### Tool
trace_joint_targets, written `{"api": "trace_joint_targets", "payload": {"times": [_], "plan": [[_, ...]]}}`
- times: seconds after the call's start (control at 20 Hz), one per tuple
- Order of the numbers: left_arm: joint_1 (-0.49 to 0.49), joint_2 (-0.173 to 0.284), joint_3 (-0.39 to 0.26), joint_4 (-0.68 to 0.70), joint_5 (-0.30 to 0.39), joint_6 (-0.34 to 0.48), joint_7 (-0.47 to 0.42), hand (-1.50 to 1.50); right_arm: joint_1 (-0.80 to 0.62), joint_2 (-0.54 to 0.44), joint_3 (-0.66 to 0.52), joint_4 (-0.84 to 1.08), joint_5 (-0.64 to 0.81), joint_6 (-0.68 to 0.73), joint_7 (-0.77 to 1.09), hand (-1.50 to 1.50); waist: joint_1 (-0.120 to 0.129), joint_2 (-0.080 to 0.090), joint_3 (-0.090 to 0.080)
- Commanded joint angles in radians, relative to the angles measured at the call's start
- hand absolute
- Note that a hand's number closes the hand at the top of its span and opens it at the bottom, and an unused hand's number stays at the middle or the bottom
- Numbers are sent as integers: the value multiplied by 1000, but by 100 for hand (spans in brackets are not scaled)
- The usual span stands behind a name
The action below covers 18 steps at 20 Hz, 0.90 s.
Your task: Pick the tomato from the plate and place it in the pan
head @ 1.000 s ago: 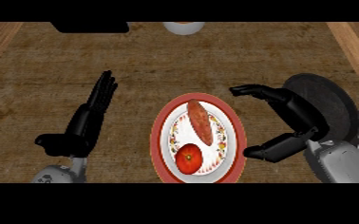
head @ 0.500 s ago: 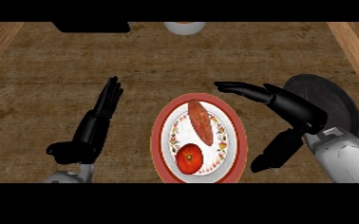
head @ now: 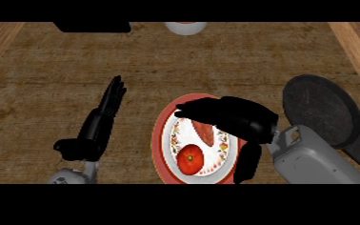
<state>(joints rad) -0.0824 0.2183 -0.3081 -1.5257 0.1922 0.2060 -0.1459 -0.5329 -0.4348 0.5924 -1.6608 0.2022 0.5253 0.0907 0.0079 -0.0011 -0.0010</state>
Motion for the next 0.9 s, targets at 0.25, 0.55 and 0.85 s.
{"api": "trace_joint_targets", "payload": {"times": [0.25,0.55,0.85], "plan": [[-23,-26,20,27,-23,-16,-2,0,21,132,211,88,299,-7,81,-150,-5,1,1],[50,-5,49,-112,-46,-43,65,0,73,165,102,109,363,49,9,-150,-3,0,1],[25,-91,63,33,-93,-47,-29,0,108,251,62,103,434,117,57,-150,-7,1,1]]}}
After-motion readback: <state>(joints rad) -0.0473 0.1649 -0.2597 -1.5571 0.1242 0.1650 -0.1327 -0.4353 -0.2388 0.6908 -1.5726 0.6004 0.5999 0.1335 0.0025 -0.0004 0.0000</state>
